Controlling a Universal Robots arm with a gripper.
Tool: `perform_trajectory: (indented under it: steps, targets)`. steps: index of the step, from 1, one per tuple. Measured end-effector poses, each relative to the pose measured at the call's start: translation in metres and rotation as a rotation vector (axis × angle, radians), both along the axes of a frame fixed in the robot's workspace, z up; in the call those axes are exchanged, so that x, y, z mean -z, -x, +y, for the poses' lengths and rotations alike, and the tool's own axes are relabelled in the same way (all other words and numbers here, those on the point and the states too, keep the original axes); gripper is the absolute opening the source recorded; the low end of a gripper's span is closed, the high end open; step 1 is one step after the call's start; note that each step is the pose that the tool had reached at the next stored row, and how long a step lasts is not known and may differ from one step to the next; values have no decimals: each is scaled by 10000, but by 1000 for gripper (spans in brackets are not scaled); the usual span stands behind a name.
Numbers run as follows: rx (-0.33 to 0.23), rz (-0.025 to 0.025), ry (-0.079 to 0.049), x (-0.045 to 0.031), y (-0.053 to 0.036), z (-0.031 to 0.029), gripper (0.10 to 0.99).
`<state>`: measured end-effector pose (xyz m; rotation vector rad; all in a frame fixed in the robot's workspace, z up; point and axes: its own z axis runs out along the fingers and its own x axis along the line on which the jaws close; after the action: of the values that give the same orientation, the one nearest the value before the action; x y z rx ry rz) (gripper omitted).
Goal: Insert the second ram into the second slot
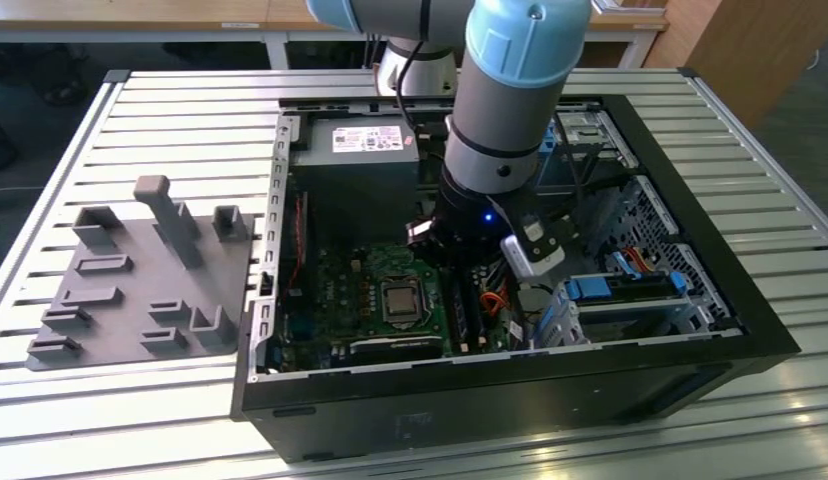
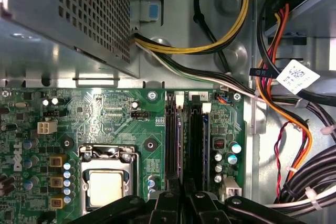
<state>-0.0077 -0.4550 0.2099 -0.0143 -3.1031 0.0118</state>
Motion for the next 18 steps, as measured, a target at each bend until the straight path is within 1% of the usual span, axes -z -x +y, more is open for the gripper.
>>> perform_trajectory:
  steps: [8, 13, 15, 16, 18]
  targets:
    - [0, 0, -23, 38, 1, 1, 141]
    - [1, -2, -37, 40, 0, 1, 141]
    - [0, 0, -41, 40, 0, 1, 153]
    - [0, -1, -43, 40, 0, 1, 216]
    - [0, -1, -42, 29, 0, 1, 216]
